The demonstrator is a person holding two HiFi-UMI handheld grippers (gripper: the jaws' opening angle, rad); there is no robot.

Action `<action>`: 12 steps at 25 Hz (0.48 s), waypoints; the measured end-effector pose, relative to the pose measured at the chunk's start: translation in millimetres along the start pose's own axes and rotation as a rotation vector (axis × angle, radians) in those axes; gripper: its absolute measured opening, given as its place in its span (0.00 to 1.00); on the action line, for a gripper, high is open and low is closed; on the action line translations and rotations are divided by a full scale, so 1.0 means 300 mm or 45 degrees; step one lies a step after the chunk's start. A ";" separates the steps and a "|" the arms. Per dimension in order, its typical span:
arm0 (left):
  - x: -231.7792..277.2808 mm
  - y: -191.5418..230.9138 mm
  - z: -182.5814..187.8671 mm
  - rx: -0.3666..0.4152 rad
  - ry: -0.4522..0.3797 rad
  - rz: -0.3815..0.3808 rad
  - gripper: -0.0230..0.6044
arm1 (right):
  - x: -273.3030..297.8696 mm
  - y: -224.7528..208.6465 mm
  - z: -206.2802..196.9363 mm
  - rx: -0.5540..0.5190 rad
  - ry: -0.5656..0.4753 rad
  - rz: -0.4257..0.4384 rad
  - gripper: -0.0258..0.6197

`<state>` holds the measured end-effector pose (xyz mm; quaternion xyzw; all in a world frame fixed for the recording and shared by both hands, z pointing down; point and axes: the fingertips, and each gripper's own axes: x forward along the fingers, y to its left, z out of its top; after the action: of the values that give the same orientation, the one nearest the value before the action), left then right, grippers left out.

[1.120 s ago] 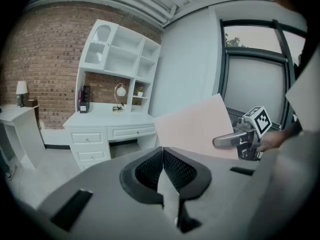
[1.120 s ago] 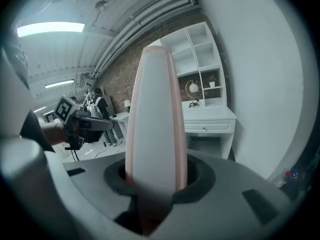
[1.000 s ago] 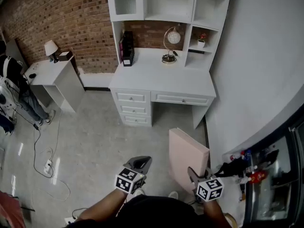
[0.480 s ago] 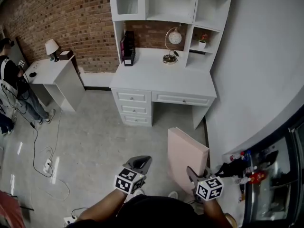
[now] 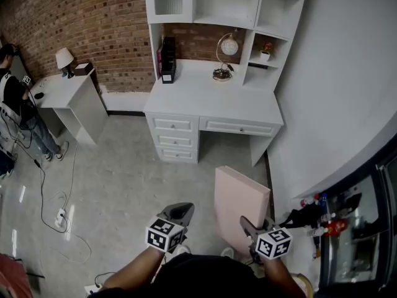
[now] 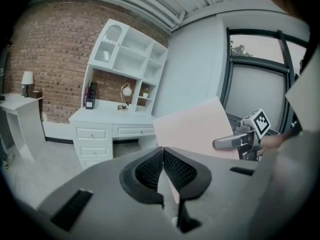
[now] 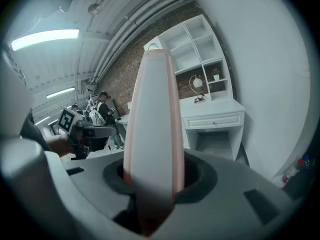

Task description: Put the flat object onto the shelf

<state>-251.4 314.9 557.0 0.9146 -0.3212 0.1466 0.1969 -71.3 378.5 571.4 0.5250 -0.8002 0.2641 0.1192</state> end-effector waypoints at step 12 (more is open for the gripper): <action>-0.078 0.120 -0.020 0.091 0.034 -0.065 0.05 | 0.075 0.121 0.005 0.019 -0.020 -0.088 0.30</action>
<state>-293.0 304.1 562.5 0.9269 -0.2897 0.1650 0.1721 -113.4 371.5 569.9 0.5554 -0.7805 0.2616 0.1180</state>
